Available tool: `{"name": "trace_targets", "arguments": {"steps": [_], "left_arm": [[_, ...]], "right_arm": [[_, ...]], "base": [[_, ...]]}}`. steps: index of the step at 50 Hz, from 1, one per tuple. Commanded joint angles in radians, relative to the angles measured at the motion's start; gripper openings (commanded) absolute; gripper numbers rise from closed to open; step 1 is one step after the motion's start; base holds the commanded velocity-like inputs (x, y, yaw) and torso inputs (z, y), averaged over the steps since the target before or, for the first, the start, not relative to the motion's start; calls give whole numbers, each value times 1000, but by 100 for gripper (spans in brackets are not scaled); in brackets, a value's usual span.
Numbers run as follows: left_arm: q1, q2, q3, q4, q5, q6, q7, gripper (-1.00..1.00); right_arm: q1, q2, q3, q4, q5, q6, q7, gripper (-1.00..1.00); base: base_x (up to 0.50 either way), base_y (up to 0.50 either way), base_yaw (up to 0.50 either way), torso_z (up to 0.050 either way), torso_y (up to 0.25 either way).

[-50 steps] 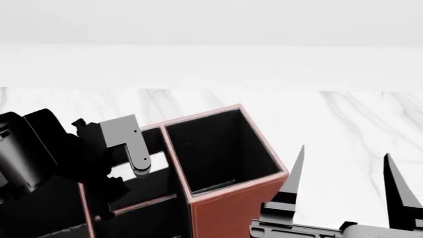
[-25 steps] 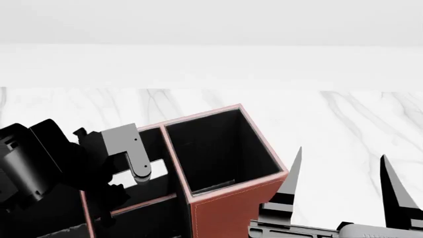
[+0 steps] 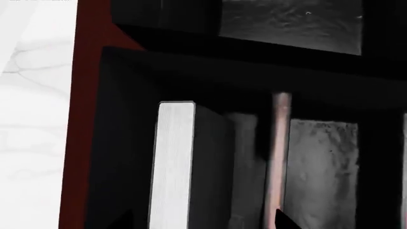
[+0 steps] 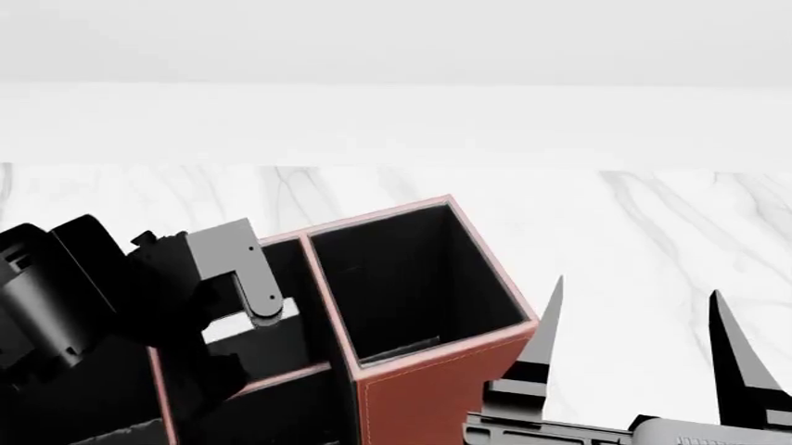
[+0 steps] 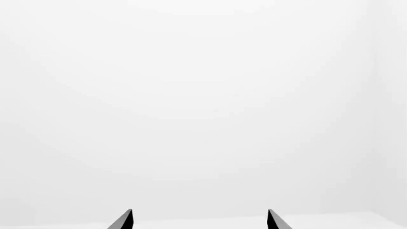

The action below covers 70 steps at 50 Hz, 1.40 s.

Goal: Pick up the book and place it in the front compartment of the caddy.

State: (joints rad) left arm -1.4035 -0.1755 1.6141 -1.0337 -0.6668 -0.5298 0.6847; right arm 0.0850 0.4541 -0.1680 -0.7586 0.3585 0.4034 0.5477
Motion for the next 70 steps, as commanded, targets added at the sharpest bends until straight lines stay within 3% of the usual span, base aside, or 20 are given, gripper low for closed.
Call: {"name": "trace_targets", "arguments": {"steps": [1,13,19,29,36,48,58,70], "left_arm": [[-7,-43,-16,108,-3,-38,-53,100],[-27,-186,-72,417,-50,-91,-214,100],[2,-245,-125,539,-55,-42,-350,100],[65,-399,-189,910,-108,-70,-612,100],[151,-460,-298,1064,-161,8,-826,100],[242,-566,-452,1301,-234,147,-1081,100],[321,-620,-512,1403,-245,254,-1191,100],[424,-643,-516,1434,-209,351,-1236,100]], "right_arm": [[-1,2,-3,-3,2,0,3,100],[6,-2,-25,8,-9,-5,0,100],[7,-5,-35,15,-13,-10,-2,100],[4,-5,-42,34,-19,-24,-5,100],[0,-2,-39,29,-18,-21,0,100],[2,1,-41,24,-18,-18,5,100],[6,5,-40,16,-15,-9,9,100],[8,8,-46,10,-18,-7,13,100]], "base": [[0,0,0,0,0],[0,0,0,0,0],[0,0,0,0,0],[0,0,0,0,0],[0,0,0,0,0],[0,0,0,0,0],[0,0,0,0,0],[0,0,0,0,0]]}}
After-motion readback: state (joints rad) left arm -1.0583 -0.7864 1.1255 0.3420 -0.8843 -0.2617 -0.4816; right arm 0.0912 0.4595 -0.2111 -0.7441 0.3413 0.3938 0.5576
